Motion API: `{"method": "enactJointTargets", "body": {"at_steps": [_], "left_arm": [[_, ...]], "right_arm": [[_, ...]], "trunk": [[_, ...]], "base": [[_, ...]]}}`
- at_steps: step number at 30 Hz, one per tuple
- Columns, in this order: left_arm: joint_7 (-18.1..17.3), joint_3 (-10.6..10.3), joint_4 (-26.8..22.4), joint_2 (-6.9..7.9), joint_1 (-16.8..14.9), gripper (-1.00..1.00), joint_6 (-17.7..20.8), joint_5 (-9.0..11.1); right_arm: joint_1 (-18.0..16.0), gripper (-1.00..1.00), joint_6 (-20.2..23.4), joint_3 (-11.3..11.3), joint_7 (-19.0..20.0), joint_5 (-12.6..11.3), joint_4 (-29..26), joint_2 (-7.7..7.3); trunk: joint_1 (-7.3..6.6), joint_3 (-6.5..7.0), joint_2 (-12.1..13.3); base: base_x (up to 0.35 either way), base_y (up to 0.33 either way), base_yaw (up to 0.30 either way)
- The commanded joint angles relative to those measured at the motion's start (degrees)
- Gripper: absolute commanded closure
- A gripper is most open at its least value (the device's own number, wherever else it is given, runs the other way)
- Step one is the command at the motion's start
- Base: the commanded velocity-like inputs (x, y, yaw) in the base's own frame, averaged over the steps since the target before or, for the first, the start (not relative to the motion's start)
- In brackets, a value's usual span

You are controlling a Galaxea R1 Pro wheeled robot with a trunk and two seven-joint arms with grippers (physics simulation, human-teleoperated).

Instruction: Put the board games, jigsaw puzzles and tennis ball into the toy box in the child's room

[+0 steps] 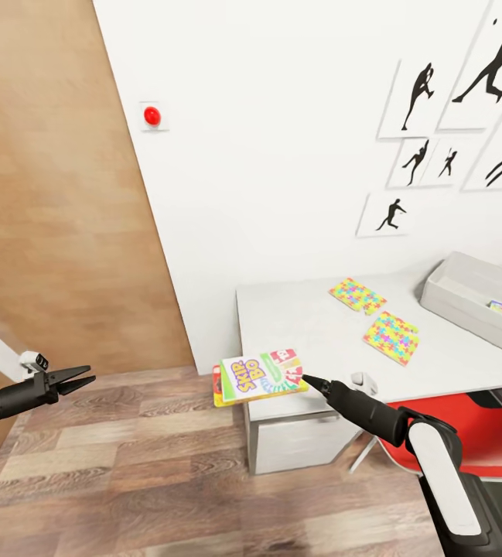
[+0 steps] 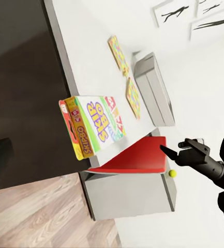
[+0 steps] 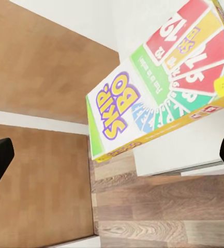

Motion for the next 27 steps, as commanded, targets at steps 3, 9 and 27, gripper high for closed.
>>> {"method": "enactJointTargets", "body": {"at_steps": [3,9,27], "left_arm": [[-0.22,-0.02,0.01,0.01,-0.04,-1.00,0.61,-0.03],[-0.22,-0.06,0.01,0.01,-0.04,-1.00,0.61,-0.03],[-0.22,0.04,0.01,-0.56,-0.04,-1.00,0.53,-0.05]], "right_arm": [[-0.05,-1.00,0.25,-0.03,0.25,0.22,-0.03,0.15],[-0.05,-1.00,0.21,0.00,0.25,0.27,0.00,0.38],[-0.05,-1.00,-2.92,1.72,0.32,5.39,0.47,0.77]], "trunk": [[0.03,0.18,-0.10],[0.03,0.74,-0.10],[0.03,2.43,-0.10]], "base": [[0.000,0.029,-0.012],[0.000,0.007,0.034],[0.000,0.000,0.062]]}}
